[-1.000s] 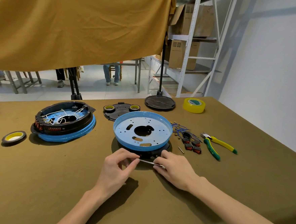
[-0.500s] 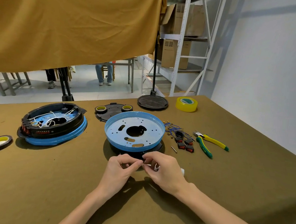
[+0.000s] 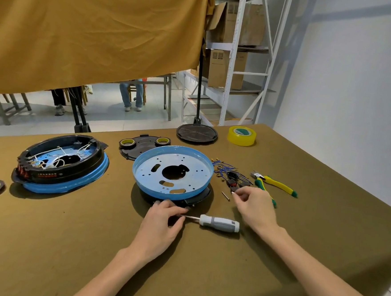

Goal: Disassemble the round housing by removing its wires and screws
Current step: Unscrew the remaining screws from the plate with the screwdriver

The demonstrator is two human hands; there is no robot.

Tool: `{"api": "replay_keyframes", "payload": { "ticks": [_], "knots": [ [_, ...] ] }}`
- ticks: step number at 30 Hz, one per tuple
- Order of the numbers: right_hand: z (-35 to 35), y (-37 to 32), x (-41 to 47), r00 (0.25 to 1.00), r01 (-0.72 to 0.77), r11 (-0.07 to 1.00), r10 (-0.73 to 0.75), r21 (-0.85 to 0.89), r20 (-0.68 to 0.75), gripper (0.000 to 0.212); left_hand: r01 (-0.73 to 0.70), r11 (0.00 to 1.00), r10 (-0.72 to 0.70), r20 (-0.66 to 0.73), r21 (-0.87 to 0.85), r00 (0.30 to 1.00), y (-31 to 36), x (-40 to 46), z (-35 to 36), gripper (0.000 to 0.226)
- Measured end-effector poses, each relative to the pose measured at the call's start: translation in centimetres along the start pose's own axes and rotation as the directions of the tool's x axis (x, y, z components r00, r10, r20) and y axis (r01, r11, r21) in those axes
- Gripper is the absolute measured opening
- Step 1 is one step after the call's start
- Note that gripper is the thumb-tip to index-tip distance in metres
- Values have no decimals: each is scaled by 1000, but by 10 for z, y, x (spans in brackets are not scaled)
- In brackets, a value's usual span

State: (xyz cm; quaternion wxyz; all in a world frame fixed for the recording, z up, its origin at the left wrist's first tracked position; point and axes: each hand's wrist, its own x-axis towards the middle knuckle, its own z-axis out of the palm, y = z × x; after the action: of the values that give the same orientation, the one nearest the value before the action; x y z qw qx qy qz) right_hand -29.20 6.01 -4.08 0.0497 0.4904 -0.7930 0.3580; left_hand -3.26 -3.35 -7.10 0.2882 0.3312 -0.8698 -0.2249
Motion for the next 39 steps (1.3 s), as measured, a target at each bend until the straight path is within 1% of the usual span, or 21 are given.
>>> {"api": "replay_keyframes", "payload": {
  "ticks": [1,3,7,9,11,12,13,15,17,19,21,25,27,29,30,32,33,34,36,38,39],
  "knots": [
    [0,10,5,998,-59,996,62,-73,34,14,8,1000,-8,9,13,1000,0,0,0,30],
    [5,21,12,991,-89,985,102,-150,85,17,27,1000,-27,28,14,999,0,1,-1,29],
    [13,18,19,990,-83,981,101,-174,97,21,51,999,-50,29,-15,998,2,0,-2,28],
    [11,12,20,995,-83,985,91,-151,46,21,50,998,-49,35,-23,998,4,-2,-3,29],
    [5,6,14,999,-14,999,16,-51,37,26,27,998,-26,8,-52,1000,7,-5,-5,28],
    [2,2,8,991,58,998,-57,-5,118,33,-8,997,5,-45,-73,999,7,-7,-7,26],
    [-1,-2,1,959,134,991,-134,17,249,41,-51,995,41,-118,-81,992,7,-8,-9,25],
    [-2,-8,-13,846,299,954,-248,-33,472,52,-128,991,112,-268,-46,957,5,-4,-15,26],
    [-3,-11,-19,780,424,902,-320,-78,538,46,-144,989,150,-302,43,941,0,6,-23,32],
    [-7,-14,-21,754,437,899,-360,-10,549,37,-102,986,128,-198,135,972,-7,14,-30,41],
    [-15,-14,-25,755,405,910,-387,88,529,30,-83,976,108,-118,200,987,-15,16,-32,40],
    [-32,-10,-33,840,336,909,-408,247,357,18,-97,977,133,-186,190,973,-23,13,-38,20],
    [-35,-13,-30,908,268,901,-355,342,224,17,-114,967,156,-180,227,971,-20,12,-41,19],
    [-30,-23,-19,973,162,914,-210,371,91,21,-153,957,193,-147,248,970,-7,10,-41,19],
    [-24,-31,-10,991,74,926,-108,371,74,26,-197,948,233,-122,251,965,3,8,-39,19],
    [-12,-48,9,981,-164,922,115,351,156,38,-271,944,286,-56,187,957,26,4,-32,27],
    [-7,-55,17,958,-259,915,201,311,206,43,-253,963,256,-21,91,966,35,4,-30,33],
    [-3,-60,24,941,-302,922,248,243,230,45,-201,979,201,10,-23,980,41,5,-32,37],
    [2,-65,31,938,-285,956,261,77,225,43,-108,981,112,16,-162,994,39,11,-42,33],
    [3,-65,34,939,-255,966,258,-42,226,37,-62,993,60,-23,-102,998,28,21,-58,26],
    [4,-63,34,939,-238,968,250,-78,237,33,-41,999,41,-17,-24,999,21,25,-65,25]
  ]
}}
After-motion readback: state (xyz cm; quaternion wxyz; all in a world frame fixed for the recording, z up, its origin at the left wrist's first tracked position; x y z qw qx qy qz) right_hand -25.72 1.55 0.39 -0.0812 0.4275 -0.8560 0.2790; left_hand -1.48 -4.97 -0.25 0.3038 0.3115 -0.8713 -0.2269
